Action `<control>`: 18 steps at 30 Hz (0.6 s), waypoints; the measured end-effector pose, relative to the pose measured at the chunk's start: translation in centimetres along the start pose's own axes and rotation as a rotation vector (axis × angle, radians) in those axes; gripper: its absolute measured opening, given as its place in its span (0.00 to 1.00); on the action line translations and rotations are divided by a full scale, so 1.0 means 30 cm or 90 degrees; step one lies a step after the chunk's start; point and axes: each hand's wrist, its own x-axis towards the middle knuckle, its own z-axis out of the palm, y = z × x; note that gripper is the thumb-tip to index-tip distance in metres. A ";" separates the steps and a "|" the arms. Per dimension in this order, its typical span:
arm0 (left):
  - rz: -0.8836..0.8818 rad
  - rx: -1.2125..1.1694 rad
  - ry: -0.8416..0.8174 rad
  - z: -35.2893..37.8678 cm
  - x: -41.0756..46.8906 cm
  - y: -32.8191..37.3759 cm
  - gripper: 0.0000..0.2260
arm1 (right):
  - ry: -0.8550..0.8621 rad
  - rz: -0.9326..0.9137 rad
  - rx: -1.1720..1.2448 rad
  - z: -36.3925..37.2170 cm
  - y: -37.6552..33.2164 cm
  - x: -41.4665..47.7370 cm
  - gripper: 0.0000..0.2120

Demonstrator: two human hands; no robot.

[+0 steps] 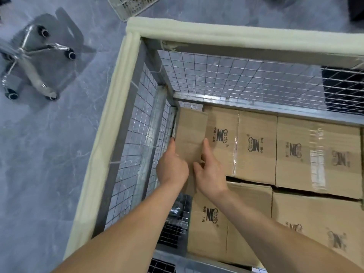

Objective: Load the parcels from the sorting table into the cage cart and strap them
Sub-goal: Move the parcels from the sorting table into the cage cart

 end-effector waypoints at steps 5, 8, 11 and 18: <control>-0.011 -0.036 -0.016 0.023 0.100 0.022 0.30 | -0.036 -0.038 -0.038 -0.012 -0.013 0.067 0.39; 0.004 -0.028 -0.045 0.051 0.176 0.031 0.32 | -0.028 -0.101 -0.114 -0.019 0.001 0.134 0.37; 0.017 0.005 -0.051 0.083 0.231 0.005 0.31 | -0.021 -0.175 -0.261 -0.014 0.053 0.190 0.32; 0.008 0.140 -0.030 0.102 0.268 0.000 0.30 | -0.069 -0.203 -0.521 0.002 0.101 0.224 0.41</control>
